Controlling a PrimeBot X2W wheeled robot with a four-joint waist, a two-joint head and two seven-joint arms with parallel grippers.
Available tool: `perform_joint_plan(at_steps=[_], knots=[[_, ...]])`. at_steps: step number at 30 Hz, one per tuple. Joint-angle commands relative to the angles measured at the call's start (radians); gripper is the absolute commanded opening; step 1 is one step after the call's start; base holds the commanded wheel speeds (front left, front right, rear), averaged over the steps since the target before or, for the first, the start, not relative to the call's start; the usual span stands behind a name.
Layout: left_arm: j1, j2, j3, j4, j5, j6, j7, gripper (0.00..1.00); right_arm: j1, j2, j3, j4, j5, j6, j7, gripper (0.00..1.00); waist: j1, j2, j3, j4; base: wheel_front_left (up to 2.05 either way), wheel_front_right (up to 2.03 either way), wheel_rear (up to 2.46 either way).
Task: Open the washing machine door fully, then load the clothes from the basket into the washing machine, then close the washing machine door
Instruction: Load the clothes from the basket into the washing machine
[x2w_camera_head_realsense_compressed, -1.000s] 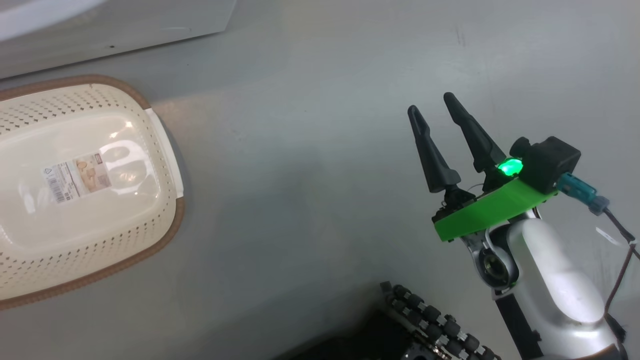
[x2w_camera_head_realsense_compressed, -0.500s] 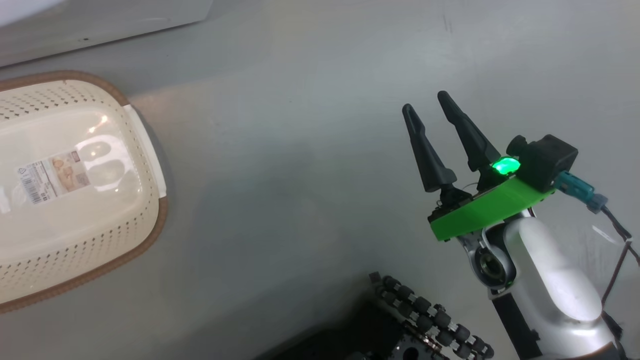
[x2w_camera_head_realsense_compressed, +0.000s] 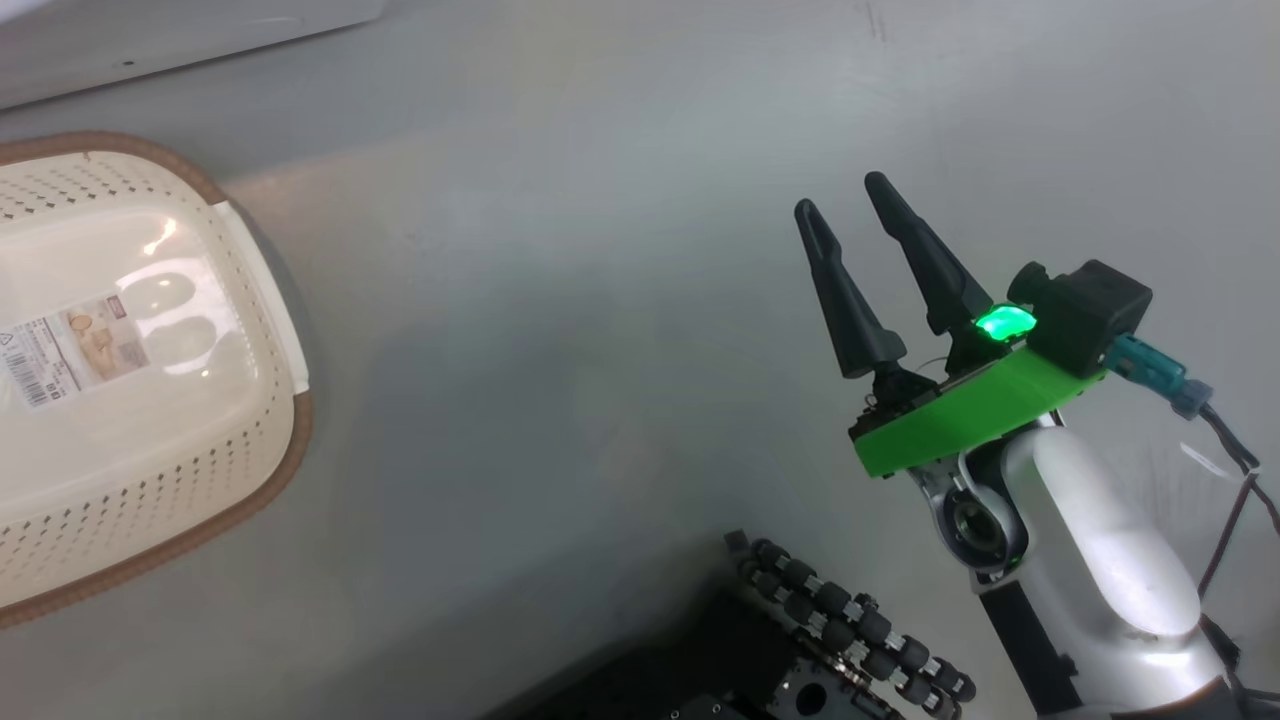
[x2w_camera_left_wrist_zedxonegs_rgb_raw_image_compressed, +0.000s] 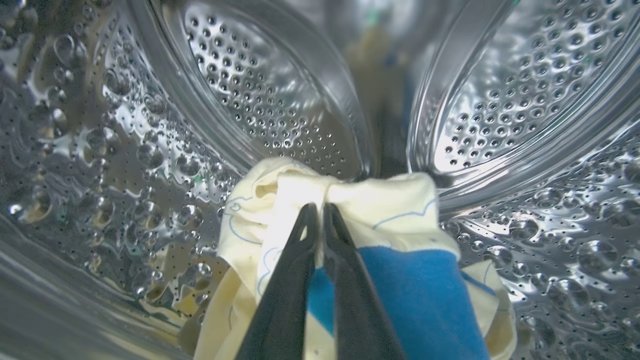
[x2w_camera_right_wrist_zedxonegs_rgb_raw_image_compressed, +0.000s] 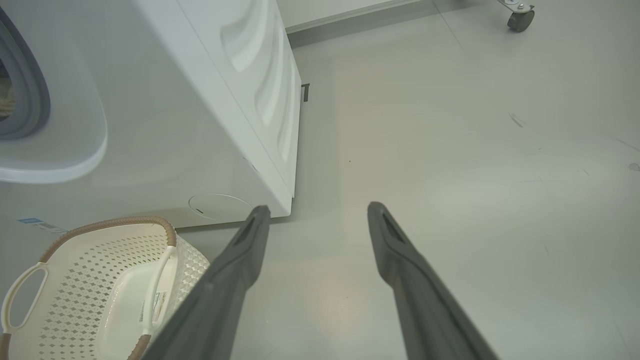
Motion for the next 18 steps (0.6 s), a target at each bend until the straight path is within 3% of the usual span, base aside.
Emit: perform_joint_plan(at_steps=[1, 8, 18], knots=[[-0.031, 0.029, 0.023, -0.008, -0.009, -0.008, -0.005, 0.98, 0.012, -0.008, 0.007, -0.025, 0.004, -0.003, -0.010, 1.00, 0.0000, 0.0000, -0.001, 0.005, 0.00, 0.00, 0.00], [-0.036, -0.013, 0.027, 0.062, -0.051, -0.051, -0.036, 1.00, 0.012, -0.008, -0.008, -0.025, -0.014, -0.003, -0.010, 1.00, 0.0000, 0.0000, -0.013, 0.033, 0.00, 0.00, 0.00], [0.047, -0.071, 0.065, 0.094, -0.132, -0.075, -0.118, 1.00, 0.024, -0.008, -0.046, -0.028, -0.044, -0.003, -0.010, 1.00, 0.0000, 0.0000, -0.063, 0.079, 0.00, 0.00, 0.00]])
